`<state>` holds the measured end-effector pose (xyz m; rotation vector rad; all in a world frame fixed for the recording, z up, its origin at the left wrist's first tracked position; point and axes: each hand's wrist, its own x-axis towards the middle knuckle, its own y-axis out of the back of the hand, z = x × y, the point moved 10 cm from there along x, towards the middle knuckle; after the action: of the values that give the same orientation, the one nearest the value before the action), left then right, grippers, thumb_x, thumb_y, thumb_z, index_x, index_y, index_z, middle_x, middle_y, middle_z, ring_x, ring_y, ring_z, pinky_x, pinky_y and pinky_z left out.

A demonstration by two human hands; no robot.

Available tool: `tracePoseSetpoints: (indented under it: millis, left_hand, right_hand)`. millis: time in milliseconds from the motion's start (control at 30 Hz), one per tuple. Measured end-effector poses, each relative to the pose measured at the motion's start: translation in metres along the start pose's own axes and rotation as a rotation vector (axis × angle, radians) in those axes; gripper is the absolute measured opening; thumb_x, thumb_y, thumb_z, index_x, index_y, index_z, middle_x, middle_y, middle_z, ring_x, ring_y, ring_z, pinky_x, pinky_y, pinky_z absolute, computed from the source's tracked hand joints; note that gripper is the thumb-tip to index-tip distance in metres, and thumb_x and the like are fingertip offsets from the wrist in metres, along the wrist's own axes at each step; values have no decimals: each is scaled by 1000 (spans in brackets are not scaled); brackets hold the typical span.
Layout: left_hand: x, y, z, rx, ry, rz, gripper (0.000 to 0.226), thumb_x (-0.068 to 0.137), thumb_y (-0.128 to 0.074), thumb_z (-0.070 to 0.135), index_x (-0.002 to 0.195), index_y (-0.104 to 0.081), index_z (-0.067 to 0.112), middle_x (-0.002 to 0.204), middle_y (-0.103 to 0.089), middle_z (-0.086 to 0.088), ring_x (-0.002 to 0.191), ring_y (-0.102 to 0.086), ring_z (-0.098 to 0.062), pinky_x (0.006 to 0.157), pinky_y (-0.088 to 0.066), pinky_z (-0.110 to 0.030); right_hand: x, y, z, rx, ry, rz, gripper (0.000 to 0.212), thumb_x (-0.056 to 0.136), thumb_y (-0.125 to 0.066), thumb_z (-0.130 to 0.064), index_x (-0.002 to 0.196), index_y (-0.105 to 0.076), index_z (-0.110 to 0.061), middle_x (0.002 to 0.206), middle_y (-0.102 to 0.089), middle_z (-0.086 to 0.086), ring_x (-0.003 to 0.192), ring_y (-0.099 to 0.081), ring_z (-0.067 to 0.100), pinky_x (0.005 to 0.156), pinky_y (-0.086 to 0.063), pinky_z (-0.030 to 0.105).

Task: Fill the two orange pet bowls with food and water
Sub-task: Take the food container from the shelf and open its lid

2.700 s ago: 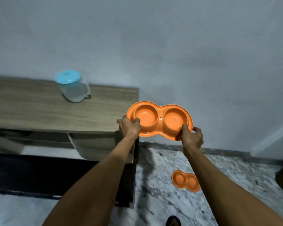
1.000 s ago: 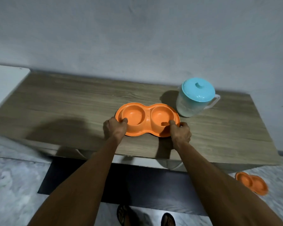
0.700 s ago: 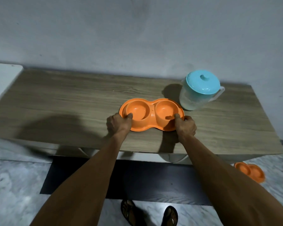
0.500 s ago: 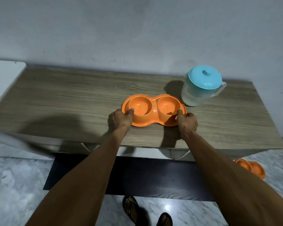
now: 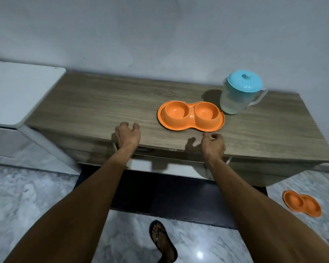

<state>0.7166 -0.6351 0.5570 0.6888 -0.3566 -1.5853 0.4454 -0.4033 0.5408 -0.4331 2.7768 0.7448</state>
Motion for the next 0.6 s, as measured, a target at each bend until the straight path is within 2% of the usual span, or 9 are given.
tracePoseSetpoints:
  millis: [100, 200, 300, 400, 533, 600]
  left_hand:
    - [-19, 21, -34, -35, 0, -9, 44, 95, -53, 31, 129, -56, 4, 133, -56, -18, 121, -54, -32, 102, -42, -35]
    - [-34, 36, -76, -54, -2, 3, 35, 93, -54, 34, 110, -64, 6, 117, -64, -17, 110, -60, -33, 98, -48, -41]
    - [-46, 42, -115, -43, 0, 4, 28, 93, -54, 32, 91, -65, 6, 100, -68, -17, 102, -62, -32, 92, -51, -44]
    - [-46, 39, -145, -25, -1, 8, 25, 93, -55, 28, 98, -67, 7, 103, -69, -16, 103, -62, -32, 92, -51, -41]
    - [-28, 19, -175, -19, -53, -26, 25, 94, -53, 23, 88, -68, 5, 91, -68, -16, 94, -63, -32, 85, -51, -39]
    - [-16, 6, -185, -4, -77, -45, 24, 94, -53, 24, 97, -68, 5, 96, -68, -15, 96, -62, -30, 87, -50, -38]
  right_hand:
    - [-31, -2, 24, -11, 20, -46, 41, 91, -55, -35, 126, -57, -13, 123, -63, 10, 113, -58, 30, 89, -44, 36]
    - [-57, -10, 52, -23, 64, -75, 32, 92, -56, -31, 116, -63, -11, 114, -67, 11, 110, -59, 30, 93, -44, 38]
    - [-78, -28, 84, -66, 67, -133, 28, 91, -57, -29, 113, -64, -12, 108, -68, 9, 105, -61, 29, 86, -42, 32]
    - [-86, -53, 112, -90, 73, -180, 23, 90, -57, -29, 104, -66, -12, 98, -68, 8, 100, -62, 30, 84, -42, 32]
    - [-82, -100, 140, -92, 94, -226, 17, 87, -57, -31, 91, -63, -15, 86, -68, 7, 92, -63, 32, 84, -49, 40]
    - [-79, -124, 148, -87, 118, -239, 15, 87, -57, -30, 90, -63, -17, 85, -68, 6, 89, -64, 30, 83, -50, 41]
